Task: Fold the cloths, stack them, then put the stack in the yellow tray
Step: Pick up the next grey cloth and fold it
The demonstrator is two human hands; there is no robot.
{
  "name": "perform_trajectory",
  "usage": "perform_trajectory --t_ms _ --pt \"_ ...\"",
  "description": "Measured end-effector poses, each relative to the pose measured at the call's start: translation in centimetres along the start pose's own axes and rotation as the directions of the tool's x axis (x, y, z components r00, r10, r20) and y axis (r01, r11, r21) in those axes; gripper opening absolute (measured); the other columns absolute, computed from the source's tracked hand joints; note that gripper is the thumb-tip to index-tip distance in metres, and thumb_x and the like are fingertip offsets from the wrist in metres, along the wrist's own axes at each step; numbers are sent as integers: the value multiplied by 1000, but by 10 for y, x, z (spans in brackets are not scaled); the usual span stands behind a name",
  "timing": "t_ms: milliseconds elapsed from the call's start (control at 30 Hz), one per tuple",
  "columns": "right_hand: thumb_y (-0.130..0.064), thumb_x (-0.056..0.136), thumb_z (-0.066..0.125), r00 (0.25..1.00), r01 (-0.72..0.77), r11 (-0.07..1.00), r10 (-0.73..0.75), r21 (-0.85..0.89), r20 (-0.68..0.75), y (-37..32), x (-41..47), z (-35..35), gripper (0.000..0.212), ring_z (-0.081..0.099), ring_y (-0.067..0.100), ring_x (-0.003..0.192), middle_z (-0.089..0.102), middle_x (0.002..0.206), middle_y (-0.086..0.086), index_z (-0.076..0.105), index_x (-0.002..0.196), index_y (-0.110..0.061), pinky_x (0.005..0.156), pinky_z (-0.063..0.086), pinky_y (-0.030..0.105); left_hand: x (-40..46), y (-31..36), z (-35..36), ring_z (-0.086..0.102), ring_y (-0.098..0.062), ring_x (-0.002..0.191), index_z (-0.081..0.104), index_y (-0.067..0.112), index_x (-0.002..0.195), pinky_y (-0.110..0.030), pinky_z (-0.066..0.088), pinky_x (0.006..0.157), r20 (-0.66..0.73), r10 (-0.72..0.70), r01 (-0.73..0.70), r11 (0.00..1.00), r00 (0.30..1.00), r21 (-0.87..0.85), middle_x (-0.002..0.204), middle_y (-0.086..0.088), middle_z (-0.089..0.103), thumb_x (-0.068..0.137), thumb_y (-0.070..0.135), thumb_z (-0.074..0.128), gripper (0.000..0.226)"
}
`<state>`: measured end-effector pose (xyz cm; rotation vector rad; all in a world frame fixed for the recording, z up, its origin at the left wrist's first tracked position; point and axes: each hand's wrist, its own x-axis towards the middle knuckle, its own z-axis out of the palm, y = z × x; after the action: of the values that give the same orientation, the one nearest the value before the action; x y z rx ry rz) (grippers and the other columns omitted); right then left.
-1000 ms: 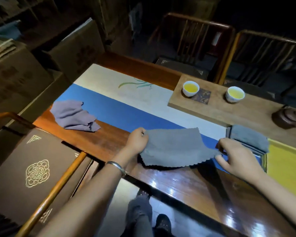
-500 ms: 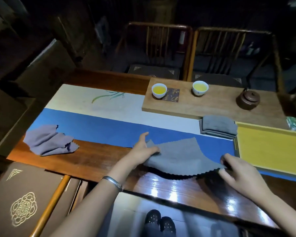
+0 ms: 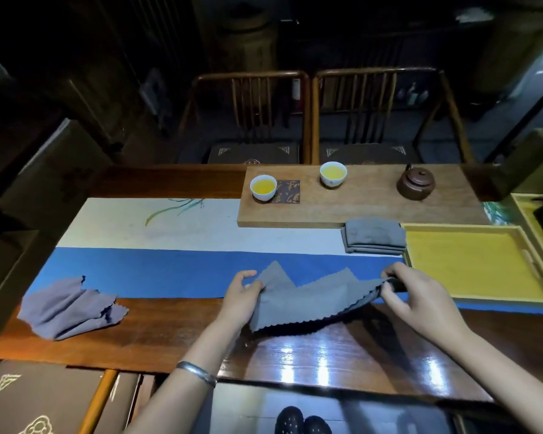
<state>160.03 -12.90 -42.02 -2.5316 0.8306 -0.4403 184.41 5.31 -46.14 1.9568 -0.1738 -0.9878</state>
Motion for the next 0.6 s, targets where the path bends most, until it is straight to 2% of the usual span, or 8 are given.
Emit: perform_trajectory --t_ms 33,100,133,233,367,467,533,600 --pt "-7 82 66 1000 1 1000 -1 5 -5 -3 2 0 10 63 18 72 65 77 -4 60 88 -13 57 47 34 0 -5 -3 63 -22 88 50 15 128 -27 48 73 -22 44 -39 985 999 169 105 -10 65 91 25 59 40" --pt "-8 82 66 1000 20 1000 -19 9 -7 -8 6 1 9 63 18 73 65 78 -4 60 87 -13 59 49 36 -4 -13 -5 54 -23 113 50 19 131 -30 42 94 -49 223 -167 843 974 511 123 -7 56 84 37 66 53" --pt "-9 82 66 999 39 999 -39 7 -2 -12 8 1 8 63 18 74 65 78 -5 61 86 -13 59 50 36 -12 -13 -3 49 -21 119 50 22 131 -30 38 98 -13 324 -260 783 946 565 126 -2 52 81 43 66 57" --pt "-11 80 69 991 128 992 -128 -1 26 -23 12 4 11 63 18 74 65 79 -6 62 88 -14 57 47 31 -40 -2 16 47 -6 118 49 35 127 -22 36 96 200 515 -542 695 834 471 120 15 48 74 60 62 60" --pt "-14 80 70 970 235 972 -234 -13 69 -37 17 6 15 64 19 76 66 83 -4 63 92 -14 56 53 37 -51 13 55 43 -5 120 45 33 131 -26 39 101 300 643 -695 540 705 476 128 15 49 76 57 56 61" --pt "-20 80 67 954 290 957 -288 -15 86 -43 19 4 15 65 18 79 68 85 -4 63 94 -15 59 55 37 -40 21 70 39 -9 124 46 26 134 -27 35 104 287 645 -690 544 708 478 132 8 50 85 43 57 52" --pt "-22 83 62 954 292 956 -290 -8 79 -42 19 -1 12 64 17 78 67 84 -5 63 93 -16 59 54 36 -30 21 71 44 -17 115 56 20 120 -30 38 98 337 629 -696 499 701 517 117 2 59 87 31 56 34" --pt "-19 85 61 965 254 967 -254 16 66 -38 18 -6 6 63 16 77 66 82 -6 62 91 -17 61 53 36 -19 14 62 48 -22 100 59 17 99 -32 39 81 386 585 -687 474 713 551 94 1 59 85 22 54 16"
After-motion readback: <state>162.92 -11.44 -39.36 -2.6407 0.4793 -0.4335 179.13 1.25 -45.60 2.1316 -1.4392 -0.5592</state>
